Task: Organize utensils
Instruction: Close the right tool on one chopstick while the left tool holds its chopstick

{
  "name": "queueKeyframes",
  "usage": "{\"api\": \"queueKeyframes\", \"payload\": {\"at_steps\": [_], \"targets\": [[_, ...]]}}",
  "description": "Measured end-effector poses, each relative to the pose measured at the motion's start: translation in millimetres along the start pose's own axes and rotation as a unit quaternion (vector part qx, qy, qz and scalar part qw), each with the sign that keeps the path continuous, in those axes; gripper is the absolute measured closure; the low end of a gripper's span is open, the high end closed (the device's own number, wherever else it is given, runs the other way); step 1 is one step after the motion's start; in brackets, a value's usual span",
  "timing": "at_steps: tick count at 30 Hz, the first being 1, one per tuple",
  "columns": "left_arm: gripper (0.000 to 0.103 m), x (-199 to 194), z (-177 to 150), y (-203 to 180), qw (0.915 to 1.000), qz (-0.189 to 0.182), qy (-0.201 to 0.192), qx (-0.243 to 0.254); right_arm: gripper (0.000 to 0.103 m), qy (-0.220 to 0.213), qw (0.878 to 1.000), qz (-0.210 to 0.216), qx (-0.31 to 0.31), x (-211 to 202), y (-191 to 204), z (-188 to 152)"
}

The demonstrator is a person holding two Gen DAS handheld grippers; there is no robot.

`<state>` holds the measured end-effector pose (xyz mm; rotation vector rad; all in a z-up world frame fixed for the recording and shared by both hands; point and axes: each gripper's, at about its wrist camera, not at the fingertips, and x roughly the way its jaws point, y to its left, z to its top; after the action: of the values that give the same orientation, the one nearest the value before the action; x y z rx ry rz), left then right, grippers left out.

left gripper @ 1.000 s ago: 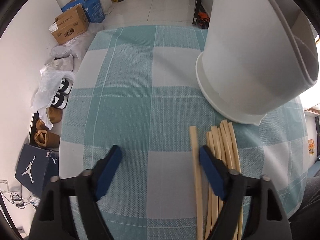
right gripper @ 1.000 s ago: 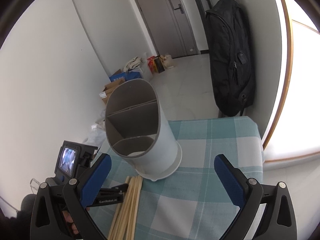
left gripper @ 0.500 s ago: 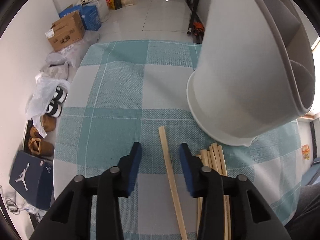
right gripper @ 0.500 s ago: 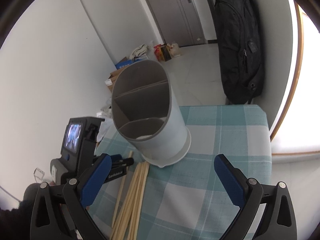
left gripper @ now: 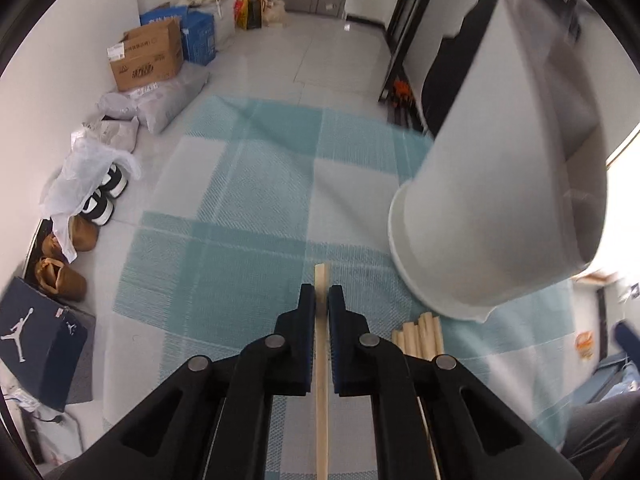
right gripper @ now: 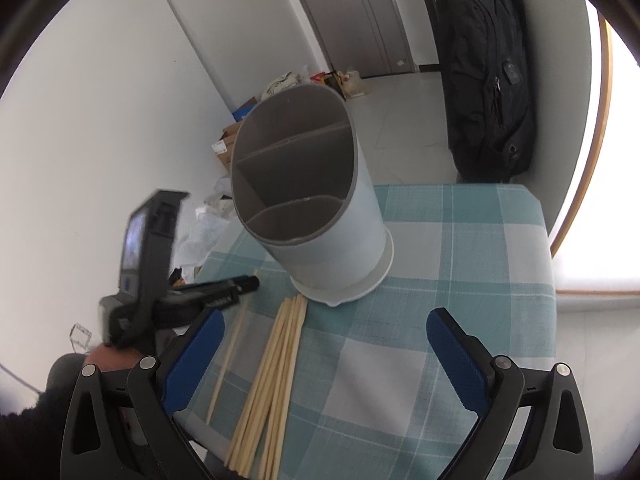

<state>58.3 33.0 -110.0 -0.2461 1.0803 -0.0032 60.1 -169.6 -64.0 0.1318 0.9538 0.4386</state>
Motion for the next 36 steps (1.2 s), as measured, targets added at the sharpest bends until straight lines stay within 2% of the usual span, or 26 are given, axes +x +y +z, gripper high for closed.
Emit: {"api": "queueKeyframes", "payload": {"at_steps": [3,5,7,10,12,13,18,23,28,30,36], "targets": [[0.100,-15,1,6,0.9993,-0.023,-0.022,-0.022,0.017,0.022,1.000,0.014,0.012,10,-1,-3],[0.100,-23,0,11,0.9978,-0.039,-0.036,-0.040,0.021,0.043,0.998,0.024,0.023,19,-1,-6],[0.100,-31,0,17,0.9957,-0.055,-0.047,-0.058,0.039,0.065,0.997,0.036,0.031,29,1,-8],[0.100,-43,0,23,0.9925,-0.071,-0.066,-0.075,0.045,0.091,0.994,0.047,0.025,41,8,-8],[0.100,-49,-1,27,0.9908,-0.082,-0.074,-0.078,0.049,0.111,0.993,0.045,0.013,51,15,-5],[0.100,-51,-2,29,0.9901,-0.086,-0.078,-0.079,0.056,0.118,0.992,0.044,0.011,56,16,-3],[0.100,-58,-3,39,0.9877,-0.107,-0.082,-0.080,0.075,0.149,0.988,0.018,0.020,86,13,5],[0.100,-65,-1,49,0.9841,-0.126,-0.087,-0.090,0.082,0.179,0.984,0.006,0.025,114,13,7],[0.100,-74,-2,51,0.9820,-0.140,-0.092,-0.088,0.085,0.178,0.984,-0.013,0.006,117,20,13],[0.100,-75,-2,51,0.9821,-0.141,-0.093,-0.084,0.096,0.183,0.983,-0.018,0.004,116,19,9],[0.100,-75,-3,50,0.9815,-0.149,-0.089,-0.081,0.099,0.181,0.983,-0.023,0.000,105,14,1]]}}
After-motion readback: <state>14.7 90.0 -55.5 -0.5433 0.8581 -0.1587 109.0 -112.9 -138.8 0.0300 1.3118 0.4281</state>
